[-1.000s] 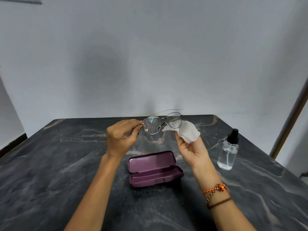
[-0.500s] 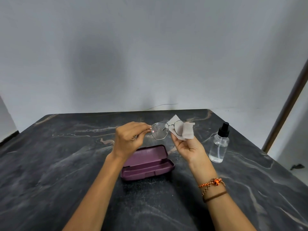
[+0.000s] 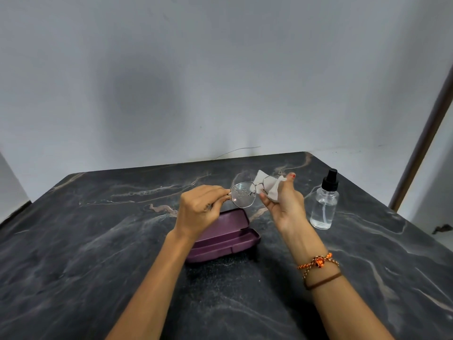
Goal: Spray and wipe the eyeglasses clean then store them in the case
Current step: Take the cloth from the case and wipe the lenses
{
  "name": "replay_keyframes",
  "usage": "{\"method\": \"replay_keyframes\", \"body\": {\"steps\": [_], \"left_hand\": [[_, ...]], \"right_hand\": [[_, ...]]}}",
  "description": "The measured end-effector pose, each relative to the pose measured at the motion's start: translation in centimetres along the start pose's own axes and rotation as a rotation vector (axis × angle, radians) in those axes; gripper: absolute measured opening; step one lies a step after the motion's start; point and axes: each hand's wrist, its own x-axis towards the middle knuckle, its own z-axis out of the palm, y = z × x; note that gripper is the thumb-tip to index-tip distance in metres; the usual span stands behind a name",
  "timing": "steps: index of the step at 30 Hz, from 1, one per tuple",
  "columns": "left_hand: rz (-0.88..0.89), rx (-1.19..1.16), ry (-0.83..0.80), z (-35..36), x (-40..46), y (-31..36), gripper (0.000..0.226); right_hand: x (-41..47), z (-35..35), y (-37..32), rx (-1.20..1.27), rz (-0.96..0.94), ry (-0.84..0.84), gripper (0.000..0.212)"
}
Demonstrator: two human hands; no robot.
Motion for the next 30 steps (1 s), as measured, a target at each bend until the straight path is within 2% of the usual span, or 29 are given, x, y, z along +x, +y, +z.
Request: {"method": "replay_keyframes", "body": {"steps": [4, 8, 9, 12, 16, 20, 24, 27, 30], "left_hand": [[-0.013, 0.025, 0.028, -0.3, -0.1, -0.2, 0.005], [-0.021, 0.041, 0.053, -0.6, 0.0, -0.3, 0.006], [-0.025, 0.044, 0.059, -0.7, 0.0, -0.4, 0.006], [-0.028, 0.047, 0.080, -0.9, 0.0, -0.5, 0.005], [-0.015, 0.036, 0.089, -0.9, 0.1, -0.4, 0.006], [-0.014, 0.031, 0.079, -1.1, 0.1, -0.4, 0.007], [-0.003, 0.030, 0.067, -1.2, 0.2, -0.4, 0.007], [0.011, 0.023, 0.062, -1.1, 0.3, -0.2, 0.007], [0.009, 0.030, 0.051, -1.0, 0.1, -0.2, 0.008]], "right_hand": [[0.0, -0.2, -0.6, 0.189, 0.136, -0.166, 0.051], [-0.9, -0.4, -1.3, 0.327, 0.219, -0.303, 0.022], [-1.1, -0.3, -1.4, 0.332, 0.226, -0.318, 0.021], [-1.0, -0.1, -1.2, 0.294, 0.203, -0.297, 0.027], [-0.4, -0.4, -0.9, 0.175, 0.142, -0.285, 0.016], [-0.2, -0.8, -0.5, 0.057, 0.167, -0.300, 0.011], [-0.2, -0.8, -0.5, 0.224, 0.174, -0.288, 0.005], [-0.5, -0.6, -0.4, 0.412, 0.157, -0.289, 0.010], [-0.7, -0.5, -0.1, 0.407, 0.166, -0.288, 0.006]]}}
